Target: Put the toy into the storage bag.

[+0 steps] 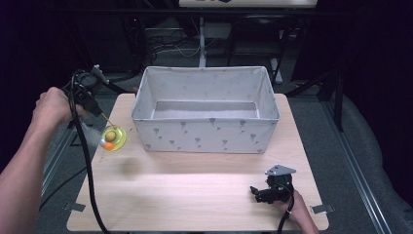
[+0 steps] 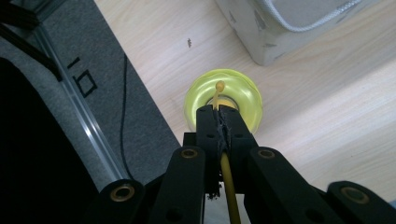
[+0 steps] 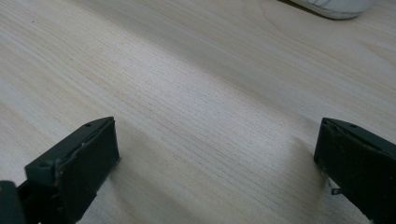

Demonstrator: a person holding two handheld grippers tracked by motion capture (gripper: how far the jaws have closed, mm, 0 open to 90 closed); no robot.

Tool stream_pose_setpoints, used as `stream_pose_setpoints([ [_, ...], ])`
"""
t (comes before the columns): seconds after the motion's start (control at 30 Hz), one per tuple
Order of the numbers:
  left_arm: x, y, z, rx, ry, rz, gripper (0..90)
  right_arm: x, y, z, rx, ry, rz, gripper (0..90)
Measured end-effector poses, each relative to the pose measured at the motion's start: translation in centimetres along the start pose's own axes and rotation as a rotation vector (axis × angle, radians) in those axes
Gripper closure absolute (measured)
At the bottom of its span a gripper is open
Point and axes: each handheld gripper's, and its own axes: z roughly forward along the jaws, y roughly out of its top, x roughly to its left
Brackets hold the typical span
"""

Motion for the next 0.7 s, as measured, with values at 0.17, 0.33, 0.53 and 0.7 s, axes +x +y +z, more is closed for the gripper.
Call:
stream_pose_setpoints([
  [0.17,0.3,0.3,-0.5,-0.005,0.006,-0.004,88.0,0.0,0.0,0.0,-0.001,-0.001,0.001,0.0],
  [0.33,0.4,1.1,-1.3,-0.003,0.024,0.011,88.0,0.1,0.0,0.0,-0.005,-0.003,0.006,0.0],
  [0.53,0.7,1.8,-1.7,-0.013,0.036,0.0,88.0,0.1,0.0,0.0,-0.008,-0.001,0.008,0.0],
  [0.7,1.1,2.4,-2.1,-0.006,0.056,0.001,88.1,0.0,0.0,0.0,-0.009,0.0,0.007,0.0],
])
